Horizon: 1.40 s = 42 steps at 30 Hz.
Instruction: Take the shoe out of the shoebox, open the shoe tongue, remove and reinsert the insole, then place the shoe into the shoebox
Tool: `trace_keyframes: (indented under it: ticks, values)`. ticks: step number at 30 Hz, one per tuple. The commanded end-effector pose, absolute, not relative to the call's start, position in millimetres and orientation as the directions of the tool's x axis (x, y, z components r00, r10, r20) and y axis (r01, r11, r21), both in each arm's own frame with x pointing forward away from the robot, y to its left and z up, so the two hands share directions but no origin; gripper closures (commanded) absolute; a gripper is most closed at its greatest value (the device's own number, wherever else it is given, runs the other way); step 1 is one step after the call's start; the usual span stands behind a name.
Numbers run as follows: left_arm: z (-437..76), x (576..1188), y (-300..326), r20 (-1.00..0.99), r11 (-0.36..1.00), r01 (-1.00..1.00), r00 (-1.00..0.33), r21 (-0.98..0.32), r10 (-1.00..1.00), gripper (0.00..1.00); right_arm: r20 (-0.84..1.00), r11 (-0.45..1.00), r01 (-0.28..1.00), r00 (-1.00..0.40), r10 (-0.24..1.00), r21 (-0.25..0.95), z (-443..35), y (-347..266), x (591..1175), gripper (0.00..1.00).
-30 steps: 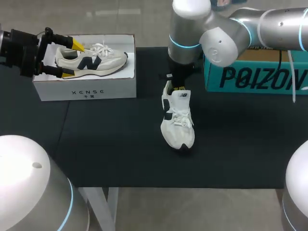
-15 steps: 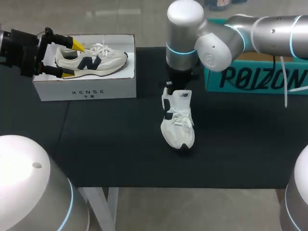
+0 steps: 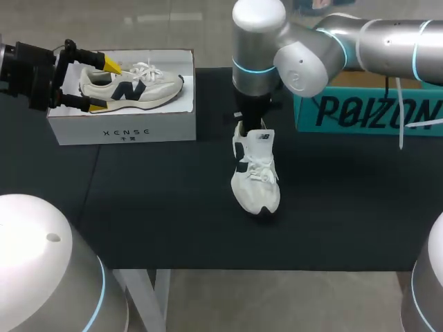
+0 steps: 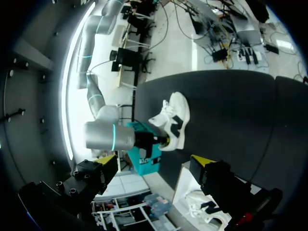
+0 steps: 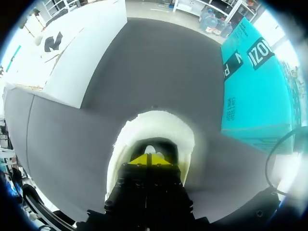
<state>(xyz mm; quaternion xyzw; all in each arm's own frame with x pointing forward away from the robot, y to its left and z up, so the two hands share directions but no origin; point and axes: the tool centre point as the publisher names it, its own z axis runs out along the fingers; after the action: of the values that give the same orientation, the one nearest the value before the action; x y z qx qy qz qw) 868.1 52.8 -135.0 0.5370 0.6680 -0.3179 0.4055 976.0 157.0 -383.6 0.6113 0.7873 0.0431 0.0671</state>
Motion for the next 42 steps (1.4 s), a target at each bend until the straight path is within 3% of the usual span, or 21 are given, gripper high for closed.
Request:
trace_keyframes:
  ticks: [1, 13, 26, 42]
  values:
    - [-135.0, 868.0, 52.4, -0.881, 0.221, 0.975, -0.095, 0.011, 0.463, 0.00, -0.039, 0.235, 0.961, -0.232, 0.972, 0.146, -384.9, 150.3, 973.8, 1.00]
    - [-135.0, 868.0, 52.4, -0.881, 0.221, 0.975, -0.095, 0.011, 0.463, 0.00, -0.073, 0.261, 0.963, -0.256, 0.964, 0.065, -417.0, 158.4, 970.5, 1.00]
    - [-135.0, 868.0, 52.4, -0.881, 0.221, 0.975, -0.095, 0.011, 0.463, 0.00, -0.065, 0.269, 0.955, -0.262, 0.963, 0.123, -380.5, 155.7, 970.3, 1.00]
    - [-135.0, 868.0, 52.4, -0.881, 0.221, 0.975, -0.095, 0.011, 0.463, 0.00, -0.137, 0.281, 0.958, -0.271, 0.953, 0.059, -411.3, 152.9, 978.9, 1.00]
